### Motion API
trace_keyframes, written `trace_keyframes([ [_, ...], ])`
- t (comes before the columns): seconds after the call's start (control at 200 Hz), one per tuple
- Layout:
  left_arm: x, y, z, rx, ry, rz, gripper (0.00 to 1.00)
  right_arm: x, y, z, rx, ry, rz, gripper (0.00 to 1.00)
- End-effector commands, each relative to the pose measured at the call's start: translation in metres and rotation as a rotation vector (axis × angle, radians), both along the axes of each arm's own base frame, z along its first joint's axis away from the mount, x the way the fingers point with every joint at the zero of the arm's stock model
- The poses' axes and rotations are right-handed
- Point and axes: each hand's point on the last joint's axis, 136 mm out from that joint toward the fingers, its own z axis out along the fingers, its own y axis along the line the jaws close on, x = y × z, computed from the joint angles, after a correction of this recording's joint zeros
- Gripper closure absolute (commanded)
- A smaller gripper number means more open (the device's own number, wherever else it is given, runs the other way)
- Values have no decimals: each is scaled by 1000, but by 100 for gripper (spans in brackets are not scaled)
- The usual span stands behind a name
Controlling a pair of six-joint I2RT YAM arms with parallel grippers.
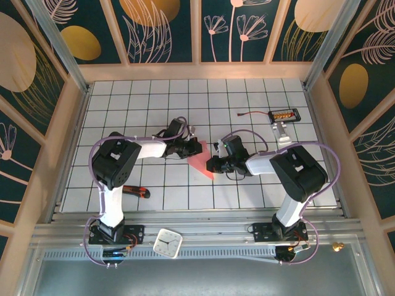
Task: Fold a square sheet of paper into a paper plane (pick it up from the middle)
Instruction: Fourth fold the wing at the center of the table.
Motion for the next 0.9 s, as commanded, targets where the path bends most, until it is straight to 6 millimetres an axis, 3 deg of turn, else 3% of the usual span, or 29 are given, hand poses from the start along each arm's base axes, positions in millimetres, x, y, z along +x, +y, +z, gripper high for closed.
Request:
trace_keyframes([
  [0.0,0,6,-11,37,12,-5,100,-22,-33,-36,-172,111,-34,100],
  [0.135,6,19,-26,65,23,30,100,-26,-36,-41,-210,123,-31,100],
  [0.55,32,50,-40,120,8,101,100,-50,-50,-63,-325,201,-2,100],
  [0.896,68,64,-35,132,-28,152,100,-60,-57,-71,-361,229,2,100],
])
